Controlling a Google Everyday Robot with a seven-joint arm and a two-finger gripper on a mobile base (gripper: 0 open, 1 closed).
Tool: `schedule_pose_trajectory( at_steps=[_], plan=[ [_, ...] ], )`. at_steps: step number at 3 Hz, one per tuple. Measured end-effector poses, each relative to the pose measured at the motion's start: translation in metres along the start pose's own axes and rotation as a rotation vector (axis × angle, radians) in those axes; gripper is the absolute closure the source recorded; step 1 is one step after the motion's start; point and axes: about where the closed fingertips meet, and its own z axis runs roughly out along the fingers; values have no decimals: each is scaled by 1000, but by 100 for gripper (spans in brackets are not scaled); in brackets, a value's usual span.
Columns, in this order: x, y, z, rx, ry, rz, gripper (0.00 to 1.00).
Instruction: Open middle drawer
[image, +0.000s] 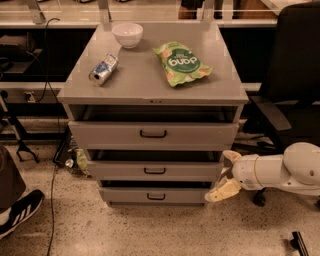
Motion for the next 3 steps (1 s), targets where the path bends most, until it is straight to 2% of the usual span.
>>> schedule_pose_trajectory(
  at_steps=[2,3],
  plan=[
    [9,3,8,-10,-2,25,0],
    [13,7,27,-19,-33,46,0]
  ],
)
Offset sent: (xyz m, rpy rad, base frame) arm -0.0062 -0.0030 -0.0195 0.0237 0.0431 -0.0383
